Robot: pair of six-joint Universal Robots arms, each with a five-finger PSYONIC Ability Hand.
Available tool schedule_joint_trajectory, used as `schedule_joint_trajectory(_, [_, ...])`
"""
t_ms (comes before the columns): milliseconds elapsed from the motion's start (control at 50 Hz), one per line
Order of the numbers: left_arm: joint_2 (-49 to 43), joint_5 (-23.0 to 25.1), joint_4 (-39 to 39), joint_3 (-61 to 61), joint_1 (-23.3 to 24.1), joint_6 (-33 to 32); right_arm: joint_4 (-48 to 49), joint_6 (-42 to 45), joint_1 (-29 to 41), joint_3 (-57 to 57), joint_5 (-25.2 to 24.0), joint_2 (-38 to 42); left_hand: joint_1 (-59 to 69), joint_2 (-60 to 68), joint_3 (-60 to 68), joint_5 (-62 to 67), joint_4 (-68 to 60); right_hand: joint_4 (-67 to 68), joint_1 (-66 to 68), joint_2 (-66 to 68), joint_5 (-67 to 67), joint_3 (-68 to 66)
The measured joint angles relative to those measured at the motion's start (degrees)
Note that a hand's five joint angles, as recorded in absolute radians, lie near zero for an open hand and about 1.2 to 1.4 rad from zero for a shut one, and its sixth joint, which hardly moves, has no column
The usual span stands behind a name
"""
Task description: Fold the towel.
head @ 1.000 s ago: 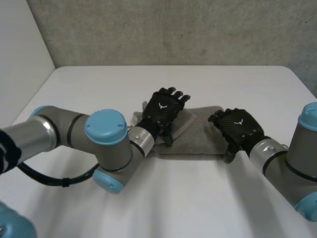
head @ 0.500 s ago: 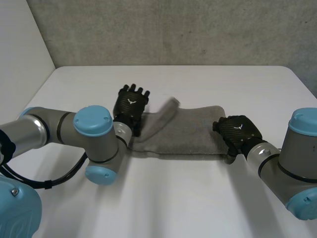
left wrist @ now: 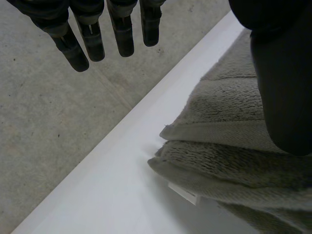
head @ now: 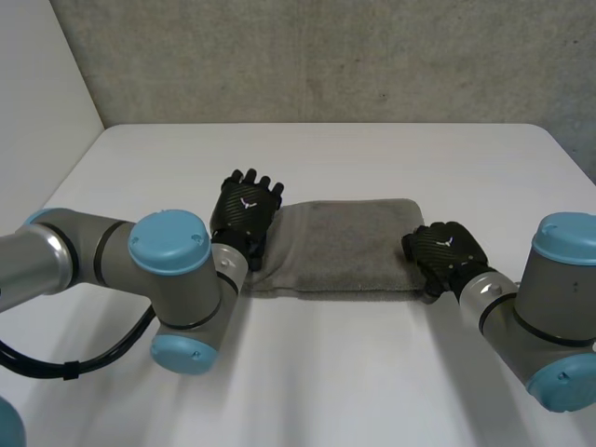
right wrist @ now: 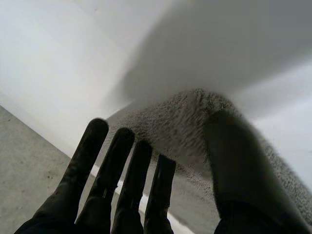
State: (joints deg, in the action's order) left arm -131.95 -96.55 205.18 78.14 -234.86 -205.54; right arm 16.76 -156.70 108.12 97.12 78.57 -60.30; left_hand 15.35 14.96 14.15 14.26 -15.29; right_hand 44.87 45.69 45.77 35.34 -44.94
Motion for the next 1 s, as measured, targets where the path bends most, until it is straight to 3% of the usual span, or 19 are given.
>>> schedule_joint_trajectory(80, [1.11, -0.10, 0.02, 1.26, 0.14, 0.04, 0.22, 0.26, 0.01, -0.52, 1.07, 0.80, 0.00, 0.00, 0.00, 0.00, 0.00, 27.12, 25.68, 26.92, 26.62, -26.96])
schedule_joint_trajectory(120, [1.73, -0.19, 0.00, 1.80, 0.13, 0.07, 0.16, 0.79, -0.02, -0.86, 2.17, 0.88, 0.00, 0.00, 0.00, 0.00, 0.00, 31.75, 28.11, 29.00, 30.72, -31.47])
schedule_joint_trajectory(200, [3.37, -0.38, -0.04, 2.76, -0.09, 0.26, -1.01, 4.64, -0.25, -1.35, 4.52, 0.28, 0.00, -0.01, 0.00, -0.20, 0.00, 31.99, 28.12, 29.00, 30.78, -31.71])
schedule_joint_trajectory(400, [10.51, -0.21, -0.38, 6.36, -2.47, 2.34, -7.37, 27.88, -2.47, -2.32, 8.28, -3.83, 0.00, -0.02, 0.00, -0.73, 0.00, 31.99, 28.98, 29.15, 30.78, -31.90])
schedule_joint_trajectory(480, [13.04, -0.13, -0.42, 7.42, -3.54, 3.61, -7.71, 32.54, -2.54, -3.74, 8.52, -4.85, 0.00, -0.02, 0.00, -0.76, 0.00, 31.99, 29.13, 29.16, 30.78, -31.90])
schedule_joint_trajectory(640, [16.60, 0.00, -0.36, 7.93, -4.78, 7.83, -3.58, 33.02, 9.32, -9.58, 4.86, -4.75, 0.00, -0.02, 0.00, -0.78, 0.00, 31.99, 29.57, 29.53, 31.37, -31.94])
schedule_joint_trajectory(720, [17.28, -0.06, -0.36, 7.96, -4.93, 9.58, -0.41, 32.75, 18.88, -10.41, 1.29, -1.16, 0.00, -0.02, 0.00, -0.78, 0.00, 31.99, 29.74, 29.73, 31.37, -31.96])
schedule_joint_trajectory(840, [17.49, -0.18, -0.38, 8.15, -4.83, 10.75, -0.68, 32.74, 26.29, -10.14, -0.30, 4.62, 0.00, -0.02, 0.00, -0.85, 0.00, 31.99, 29.89, 29.73, 31.37, -32.02])
schedule_joint_trajectory(880, [17.53, -0.17, -0.38, 8.32, -4.78, 10.99, -1.98, 32.41, 27.19, -10.03, -0.02, 5.79, 0.00, -0.03, 0.00, -0.86, 0.00, 28.91, 28.02, 27.80, 28.28, -28.92])
schedule_joint_trajectory(920, [17.54, -0.14, -0.36, 8.41, -4.75, 11.12, -2.93, 31.93, 27.34, -9.96, 0.34, 6.06, 0.00, -0.03, 0.00, -0.86, 0.00, 17.15, 16.47, 15.91, 16.08, -17.09])
schedule_joint_trajectory(960, [17.55, -0.07, -0.31, 8.45, -4.64, 11.31, -4.21, 29.79, 26.69, -9.45, 0.88, 4.71, 0.00, -0.03, 0.00, -0.86, 0.00, -4.87, -6.32, -4.61, -4.36, 4.88])
schedule_joint_trajectory(1000, [17.55, -0.02, -0.26, 8.37, -4.52, 11.44, -4.80, 27.19, 25.59, -8.76, 1.15, 2.58, 0.00, -0.03, 0.00, -0.88, 0.00, -17.43, -18.72, -18.11, -17.70, 17.24])
